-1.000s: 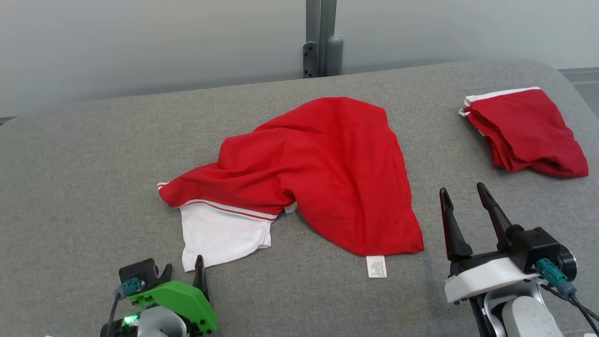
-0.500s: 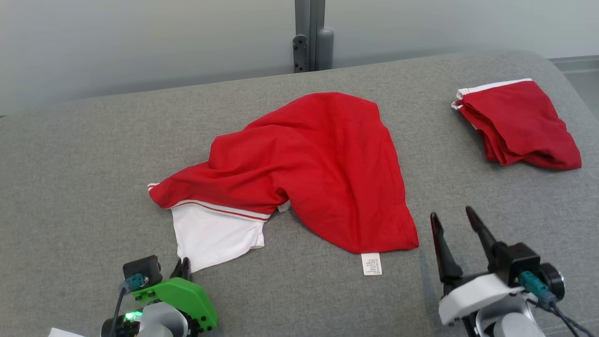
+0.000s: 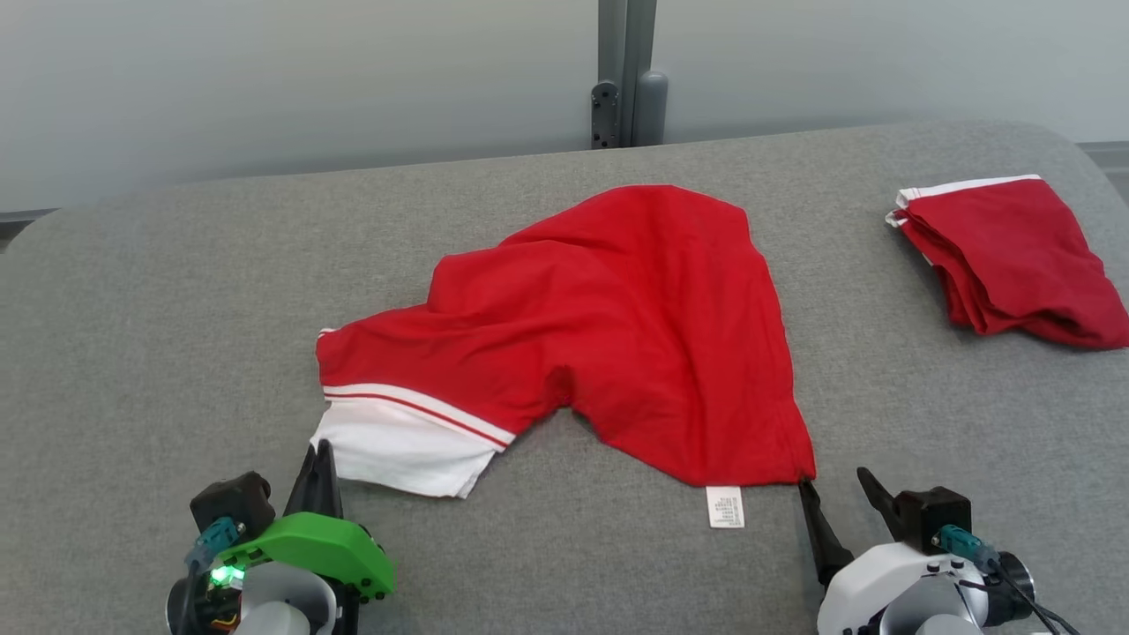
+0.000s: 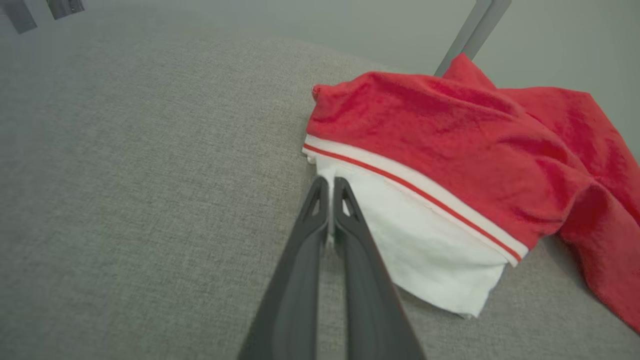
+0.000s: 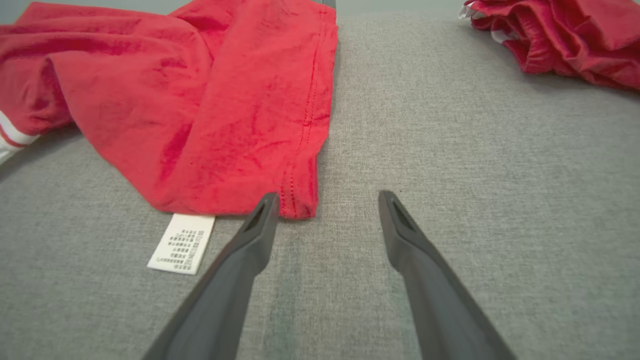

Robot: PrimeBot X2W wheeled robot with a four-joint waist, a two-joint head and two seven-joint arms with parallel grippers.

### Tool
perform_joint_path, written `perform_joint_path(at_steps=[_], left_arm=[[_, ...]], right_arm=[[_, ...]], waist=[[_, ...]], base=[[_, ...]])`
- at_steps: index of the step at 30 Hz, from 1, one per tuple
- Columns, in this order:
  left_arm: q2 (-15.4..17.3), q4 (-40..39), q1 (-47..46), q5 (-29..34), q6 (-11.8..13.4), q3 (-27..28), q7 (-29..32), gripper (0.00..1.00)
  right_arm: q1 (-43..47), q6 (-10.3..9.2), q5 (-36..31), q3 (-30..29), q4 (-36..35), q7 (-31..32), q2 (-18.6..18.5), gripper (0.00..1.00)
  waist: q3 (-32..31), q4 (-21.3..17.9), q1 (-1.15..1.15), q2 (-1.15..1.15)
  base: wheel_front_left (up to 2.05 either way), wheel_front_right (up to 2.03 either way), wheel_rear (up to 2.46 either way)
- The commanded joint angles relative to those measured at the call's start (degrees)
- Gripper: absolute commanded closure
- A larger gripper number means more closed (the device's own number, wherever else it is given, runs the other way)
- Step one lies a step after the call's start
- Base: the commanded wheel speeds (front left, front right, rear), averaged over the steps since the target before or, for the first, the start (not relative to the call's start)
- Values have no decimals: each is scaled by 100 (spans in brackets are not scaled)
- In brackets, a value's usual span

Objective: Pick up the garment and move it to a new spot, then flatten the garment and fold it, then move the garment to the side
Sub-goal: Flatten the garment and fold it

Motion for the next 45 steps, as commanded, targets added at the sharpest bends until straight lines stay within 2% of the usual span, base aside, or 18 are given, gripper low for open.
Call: perform_joint_path(at_steps=[1, 12, 14, 15, 16, 17, 18, 19, 20, 25, 29, 33, 39, 45], left_arm=[[54, -158, 117, -34, 43, 8, 26, 100], [114, -1110, 530, 5, 232, -115, 300, 100], [133, -1204, 575, -4, 251, -115, 322, 100], [144, -1250, 588, -13, 265, -110, 329, 100], [152, -1290, 600, -24, 274, -103, 335, 100], [157, -1323, 623, -35, 280, -96, 342, 100], [169, -1379, 658, -50, 296, -89, 353, 100], [178, -1412, 660, -57, 298, -87, 344, 100], [185, -1448, 653, -60, 287, -79, 317, 100], [165, -1655, 642, -165, 219, -23, 175, 100], [106, -1954, 565, -444, -20, 76, -13, 100], [77, -2343, 422, -595, -175, 154, -131, 100], [73, -3337, 183, -895, -335, 314, -187, 100], [173, -4680, -52, -985, -355, 343, 3, 100]], right_arm=[[-140, -4, 40, 7, 174, -15, -19, 0], [-829, -4, 170, 109, 1342, -189, -17, 0], [-915, -4, 199, 187, 1486, -196, -17, 15], [-954, -4, 214, 229, 1552, -206, -17, 25], [-991, -4, 204, 277, 1625, -207, -15, 46], [-1021, -4, 219, 317, 1686, -203, -15, 54], [-1070, -5, 272, 384, 1784, -208, -17, 79], [-1087, -5, 330, 403, 1809, -212, -17, 93], [-1112, -5, 379, 409, 1811, -210, -17, 100], [-1133, -4, 878, 362, 1186, -223, -17, 100], [-987, -4, 1554, 458, 263, -225, -22, 100], [-885, -3, 1848, 322, -632, -226, -20, 100], [-715, -2, 2043, 181, -1939, -226, -20, 100], [-567, -2, 2447, 114, -3280, -129, -181, 100]], waist=[[-3, 104, 0, 0], [111, 297, 0, 0], [140, 294, 0, 0], [153, 291, 0, 0], [166, 283, 0, 0], [175, 277, 0, 0], [187, 270, 0, 0], [192, 266, 0, 0], [197, 261, 0, 0], [189, 213, 0, 0], [148, 141, 0, 0], [92, 67, 0, 0], [8, -34, 0, 0], [-63, -128, 0, 0]], base=[[0, 0, 0], [0, 0, 0], [0, 0, 0], [0, 0, 0], [0, 0, 0], [0, 0, 0], [0, 0, 0], [0, 0, 0], [0, 0, 0], [0, 0, 0], [0, 0, 0], [0, 0, 0], [0, 0, 0], [0, 0, 0]])
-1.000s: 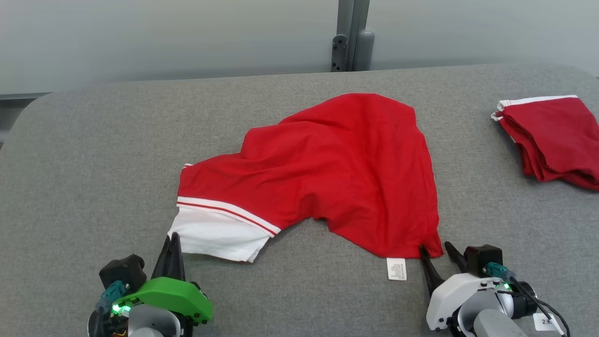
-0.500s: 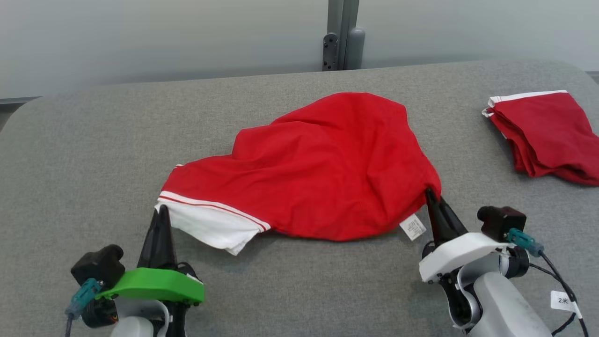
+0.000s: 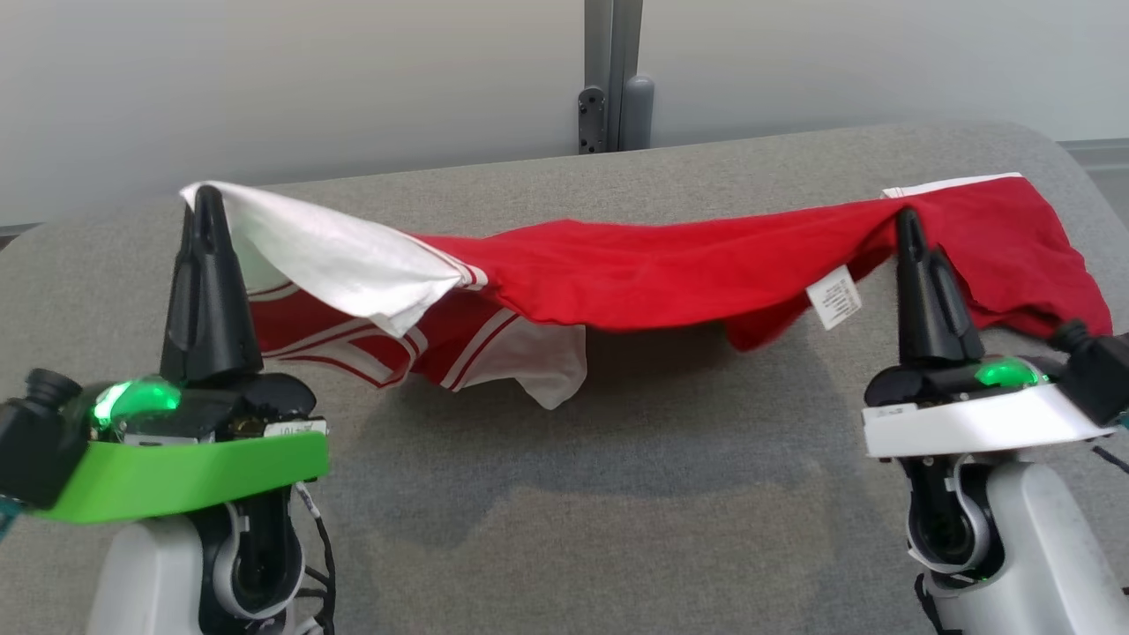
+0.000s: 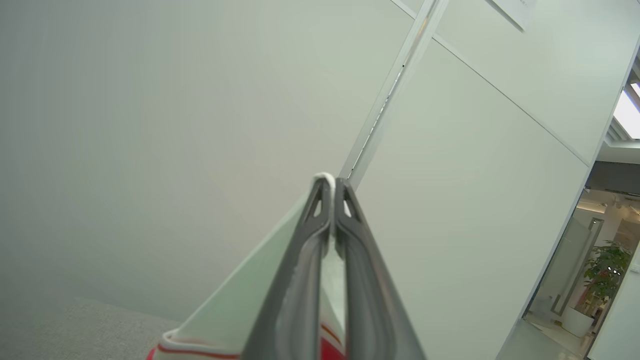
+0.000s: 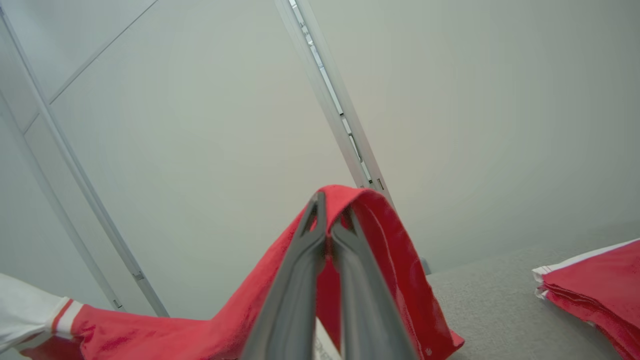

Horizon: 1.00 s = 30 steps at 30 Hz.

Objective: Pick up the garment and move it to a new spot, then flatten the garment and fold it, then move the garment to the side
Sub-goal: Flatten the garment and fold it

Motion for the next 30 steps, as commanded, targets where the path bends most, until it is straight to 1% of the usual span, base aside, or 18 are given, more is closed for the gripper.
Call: perform_joint_path(at_steps=[1, 6, 11, 14, 17, 18, 20, 23, 26, 28, 30], left_arm=[[66, -263, -123, 45, 20, -15, 67, 100], [188, -1322, -459, 190, 149, -94, 406, 100], [352, -2204, -955, 350, 253, -173, 804, 100], [440, -2536, -1327, 431, 298, -195, 1069, 100], [500, -2547, -1701, 448, 338, -173, 1268, 100], [528, -2457, -1817, 419, 331, -178, 1344, 100], [624, -2199, -2166, 443, 231, -174, 1430, 100], [804, -1487, -2836, 438, 88, -125, 1593, 100], [1005, -557, -3799, 544, -108, -115, 1740, 100], [1186, 186, -4637, 710, -286, -193, 1818, 100], [1299, 953, -5491, 972, -378, -238, 1725, 100]], right_arm=[[96, 1, 78, -51, -298, 66, -62, 100], [291, 1, 183, -258, -1477, 381, -155, 100], [423, 1, 103, -533, -2521, 716, -205, 100], [487, 1, 51, -657, -2982, 928, -191, 100], [426, 1, 58, -700, -3189, 1128, -151, 100], [371, 1, 24, -713, -3169, 1196, -140, 100], [153, 1, -21, -662, -3039, 1355, -106, 100], [-507, 1, -127, -473, -2659, 1540, -129, 100], [-1601, 1, -252, -281, -2004, 1678, -174, 100], [-2579, 1, -431, -125, -1368, 1690, -184, 100], [-3601, 1, -622, 41, -592, 1571, -146, 100]], waist=[[-23, -31, 0, 0], [1, -99, 0, 0], [157, -149, 0, 0], [323, -161, 0, 0], [536, -165, 0, 0], [624, -163, 0, 0], [833, -155, 0, 0], [1176, -170, 0, 0], [1557, -203, 0, 0], [1808, -231, 0, 0], [2017, -260, 0, 0]], base=[[0, 0, 0], [0, 0, 0], [0, 0, 0], [0, 0, 0], [0, 0, 0], [0, 0, 0], [0, 0, 0], [0, 0, 0], [0, 0, 0], [0, 0, 0], [0, 0, 0]])
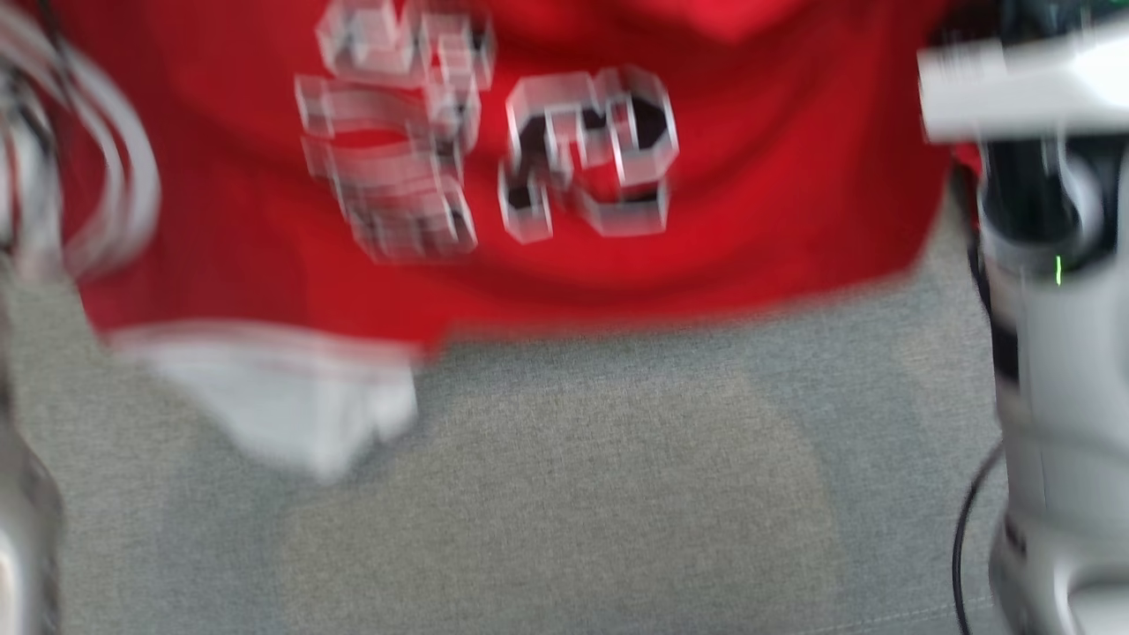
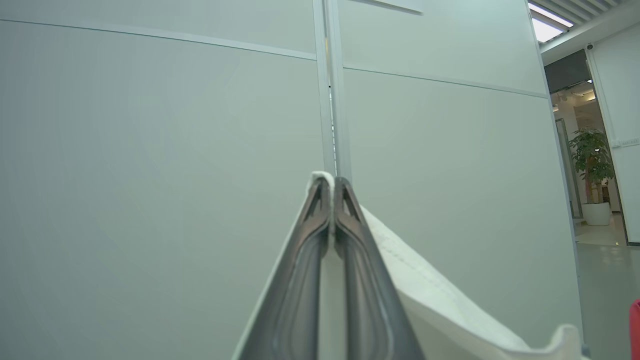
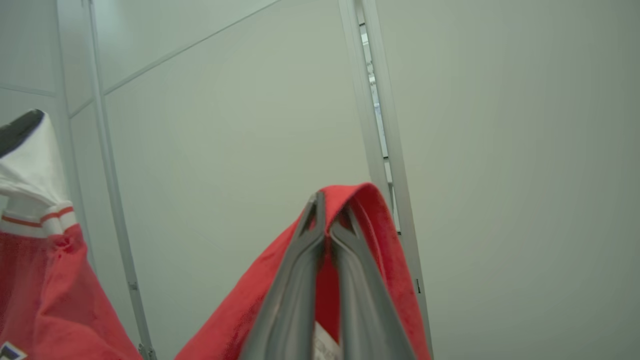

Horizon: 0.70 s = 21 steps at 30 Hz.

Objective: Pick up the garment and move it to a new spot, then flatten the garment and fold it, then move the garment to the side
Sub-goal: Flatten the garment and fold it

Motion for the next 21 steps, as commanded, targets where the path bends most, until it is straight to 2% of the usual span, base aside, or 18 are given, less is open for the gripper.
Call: perform_joint_path(at_steps=[1, 3, 6, 10, 13, 16, 21], left_arm=[[73, 471, -510, 184, -48, 0, -130, 100], [20, 1248, -1205, 383, -74, -16, -423, 100], [-68, 2149, -2050, 614, -65, -82, -853, 100], [-305, 3177, -2502, 773, -84, -272, -1357, 100], [-481, 3751, -2414, 703, -108, -312, -1645, 100], [-617, 4218, -2041, 569, -148, -290, -1918, 100], [-703, 4401, -1238, 322, -313, -335, -2142, 100]], right_arm=[[-592, 2, -168, 96, 463, -151, 36, 100], [-1474, 2, -353, 152, 1359, -403, 101, 100], [-2555, 2, -499, -65, 2615, -683, 213, 100], [-3474, 2, -820, -309, 4043, -1066, 286, 100], [-3731, 2, -996, -320, 4838, -1303, 292, 100], [-3640, 2, -838, -144, 5496, -1489, 290, 100], [-3203, 2, -530, 264, 6093, -1667, 281, 100]], waist=[[615, -87, -1, 0], [683, -82, -1, 0], [829, -17, -1, 0], [1234, 208, -1, 0], [1564, 358, -1, 0], [1845, 458, -1, 0], [2002, 512, -1, 0]], base=[[0, 0, 0], [0, 0, 0], [0, 0, 0], [0, 0, 0], [0, 0, 0], [0, 0, 0], [0, 0, 0]])
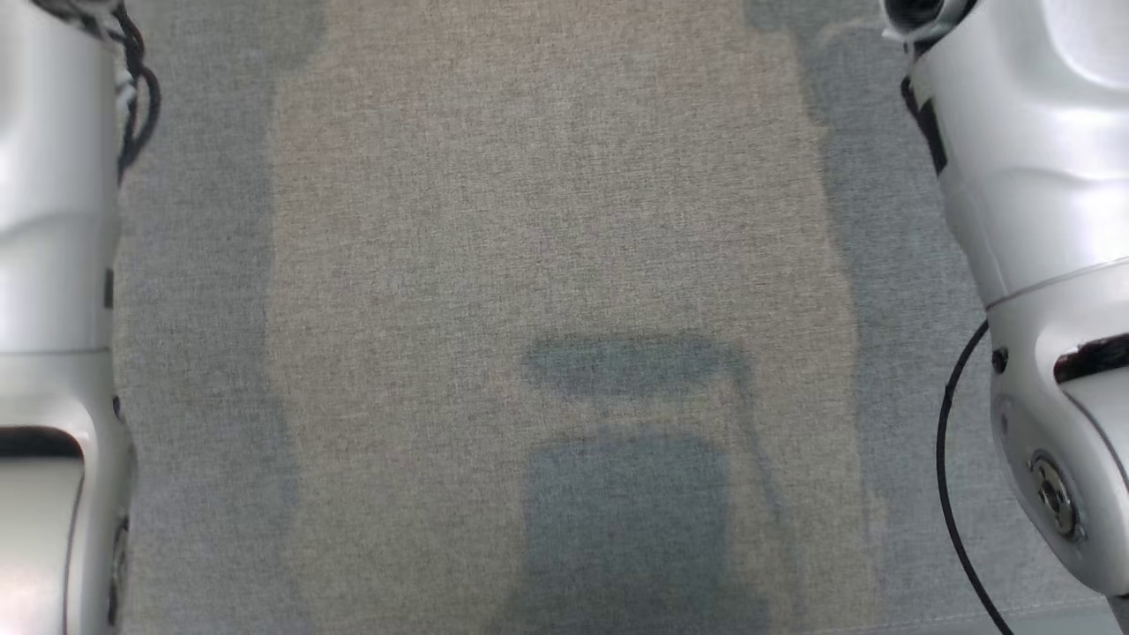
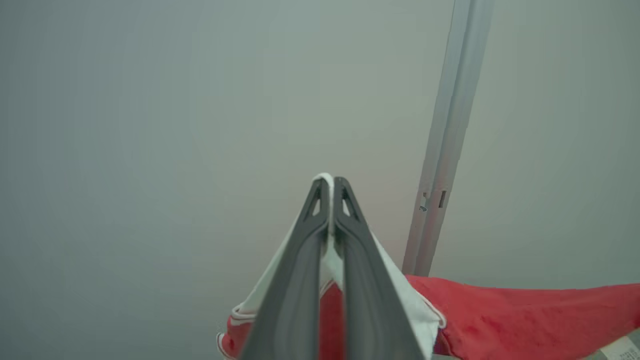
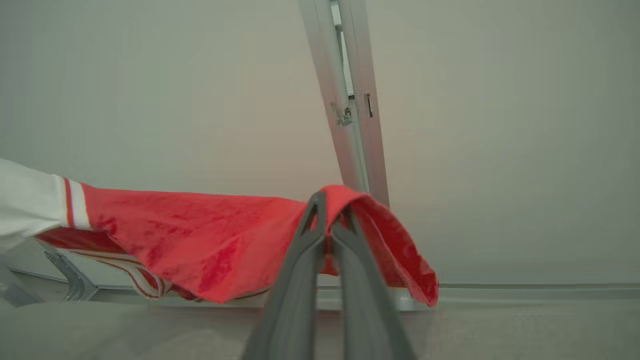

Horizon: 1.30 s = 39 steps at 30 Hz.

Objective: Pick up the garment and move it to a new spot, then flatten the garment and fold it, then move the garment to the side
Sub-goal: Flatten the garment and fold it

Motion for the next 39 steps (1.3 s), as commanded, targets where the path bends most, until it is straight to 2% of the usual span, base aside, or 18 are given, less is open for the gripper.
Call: perform_joint_path(at_steps=[1, 6, 17, 24, 29, 34, 39], left_arm=[[19, -87, 236, -122, -41, 10, -57, 100], [215, -521, 1115, -342, -79, -7, -97, 100], [533, -2244, 3096, -841, -87, 243, -90, 100], [287, -3317, 4693, -942, -5, 697, -87, 100], [-69, -3974, 5827, -914, -1, 976, -86, 100], [-162, -4246, 6725, -736, 11, 865, -86, 100], [-221, -4276, 7450, -827, 70, 783, -24, 100]], right_arm=[[135, 2, 107, 64, 67, -48, -31, 100], [577, 1, 442, 291, 214, -75, -166, 100], [1456, 2, 1412, 706, -91, -69, -365, 100], [2265, 2, 2048, 726, -723, -78, -395, 100], [3107, 2, 2256, 642, -1484, -80, -475, 100], [4027, 2, 2349, 576, -2135, -80, -539, 100], [4980, 2, 2323, 416, -2651, -81, -584, 100]], waist=[[217, 188, -2, 0], [92, 195, -2, 0], [-331, 127, -2, 0], [-739, 136, -2, 0], [-1161, 142, -2, 0], [-1602, 156, -2, 0], [-2006, 208, -2, 0]], base=[[0, 0, 0], [0, 0, 0], [0, 0, 0], [0, 0, 0], [0, 0, 0], [0, 0, 0], [0, 0, 0]])
